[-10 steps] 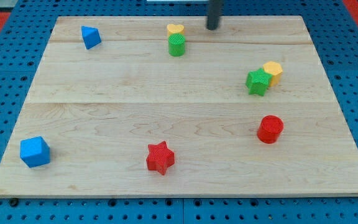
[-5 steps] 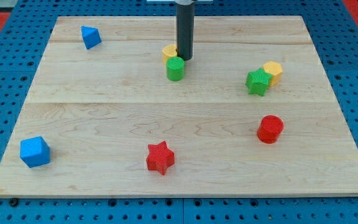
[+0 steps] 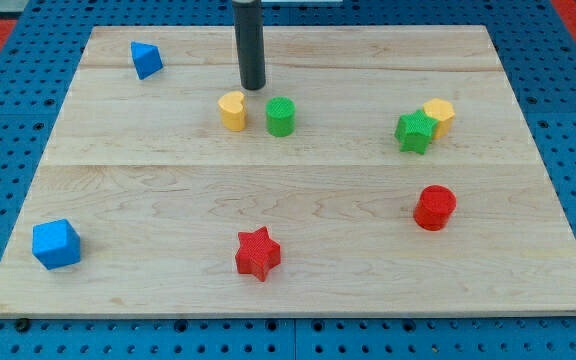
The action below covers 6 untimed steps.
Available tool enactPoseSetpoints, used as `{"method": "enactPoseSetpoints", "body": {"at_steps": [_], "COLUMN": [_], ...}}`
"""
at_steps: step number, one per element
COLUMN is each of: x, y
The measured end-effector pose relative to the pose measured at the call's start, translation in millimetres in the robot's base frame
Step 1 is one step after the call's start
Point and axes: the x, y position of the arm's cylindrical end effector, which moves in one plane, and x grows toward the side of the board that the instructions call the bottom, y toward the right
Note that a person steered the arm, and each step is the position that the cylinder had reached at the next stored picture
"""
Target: Push the green circle with yellow heart to the top of the green star
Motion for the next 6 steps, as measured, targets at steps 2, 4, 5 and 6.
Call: {"method": "enactPoseSetpoints", "body": {"at_steps": [2, 4, 5, 6], "x": [33.8, 71.5, 71.4, 71.4], "y": [-92.0, 3.6, 52.7, 105.0]}}
